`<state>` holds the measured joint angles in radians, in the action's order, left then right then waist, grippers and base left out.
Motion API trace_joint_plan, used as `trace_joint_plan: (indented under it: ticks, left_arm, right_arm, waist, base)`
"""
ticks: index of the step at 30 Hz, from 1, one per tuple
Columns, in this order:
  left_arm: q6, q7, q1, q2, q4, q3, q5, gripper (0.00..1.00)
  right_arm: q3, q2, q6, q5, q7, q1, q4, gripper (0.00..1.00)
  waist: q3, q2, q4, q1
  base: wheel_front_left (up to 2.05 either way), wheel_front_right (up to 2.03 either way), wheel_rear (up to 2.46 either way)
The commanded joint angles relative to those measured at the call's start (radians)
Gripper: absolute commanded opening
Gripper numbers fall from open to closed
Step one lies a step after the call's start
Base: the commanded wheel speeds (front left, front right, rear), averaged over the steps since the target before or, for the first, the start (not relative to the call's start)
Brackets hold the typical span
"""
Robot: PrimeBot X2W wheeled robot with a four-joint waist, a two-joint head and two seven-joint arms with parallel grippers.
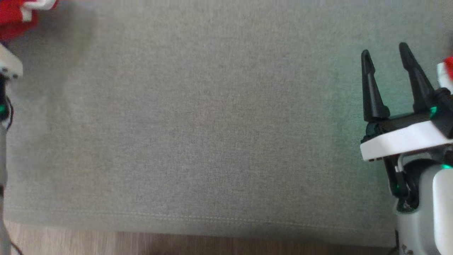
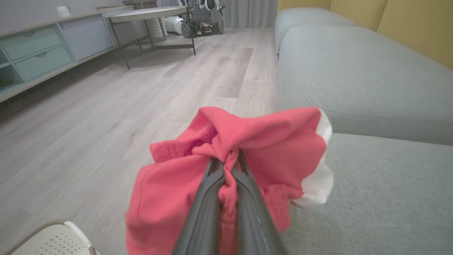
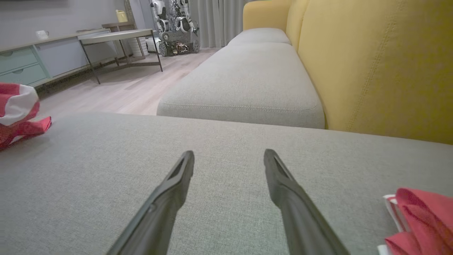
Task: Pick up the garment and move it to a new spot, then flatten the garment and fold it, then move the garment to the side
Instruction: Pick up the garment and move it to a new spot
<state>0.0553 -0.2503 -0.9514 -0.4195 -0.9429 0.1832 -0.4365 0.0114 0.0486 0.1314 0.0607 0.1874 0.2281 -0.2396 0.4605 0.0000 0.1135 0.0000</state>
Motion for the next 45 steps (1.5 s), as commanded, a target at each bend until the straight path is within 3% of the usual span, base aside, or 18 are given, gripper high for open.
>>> trace_joint_plan:
  ticks: [1, 9, 15, 23, 29, 36, 45]
  left_arm:
    - [-0.010, -0.011, 0.044, -0.074, 0.059, -0.044, 0.013, 0.00]
    - [-0.035, -0.011, 0.277, -0.083, 0.338, -0.112, 0.062, 0.00]
    - [-0.097, 0.000, 0.485, -0.074, 0.566, -0.131, 0.070, 0.00]
    - [-0.172, 0.120, 0.699, -0.072, 0.903, -0.127, 0.070, 0.00]
    - [-0.200, 0.195, 0.783, -0.044, 1.071, -0.070, 0.084, 0.00]
    - [-0.170, 0.228, 0.767, 0.013, 1.096, 0.046, 0.096, 0.00]
    - [-0.063, 0.231, 0.648, 0.140, 0.902, 0.251, 0.111, 0.00]
  right_arm:
    - [0.015, 0.002, -0.001, 0.013, -0.014, -0.020, -0.022, 1.00]
    - [-0.002, 0.002, -0.001, 0.048, -0.044, -0.086, 0.017, 1.00]
    - [-0.006, 0.002, -0.001, 0.069, -0.053, -0.144, 0.030, 1.00]
    - [-0.037, 0.002, -0.001, 0.083, -0.049, -0.210, 0.022, 1.00]
    - [-0.049, 0.002, -0.001, 0.108, -0.047, -0.238, 0.009, 1.00]
    - [-0.032, 0.002, -0.001, 0.123, -0.046, -0.239, 0.001, 1.00]
    - [-0.002, 0.002, -0.001, 0.162, -0.066, -0.224, 0.016, 1.00]
  waist:
    - [-0.075, 0.0000, -0.001, 0.0000]
    - [-0.221, 0.0000, -0.004, 0.0000]
    - [-0.311, 0.0000, -0.017, 0.0000]
    - [-0.381, 0.0000, -0.016, 0.0000]
    - [-0.391, 0.0000, -0.043, 0.0000]
    - [-0.376, 0.0000, -0.109, 0.0000]
    - [-0.304, 0.0000, -0.263, 0.0000]
  base:
    - [0.00, 0.00, 0.00]
    - [0.00, 0.00, 0.00]
    - [0.00, 0.00, 0.00]
    - [0.00, 0.00, 0.00]
    - [0.00, 0.00, 0.00]
    - [0.00, 0.00, 0.00]
    - [0.00, 0.00, 0.00]
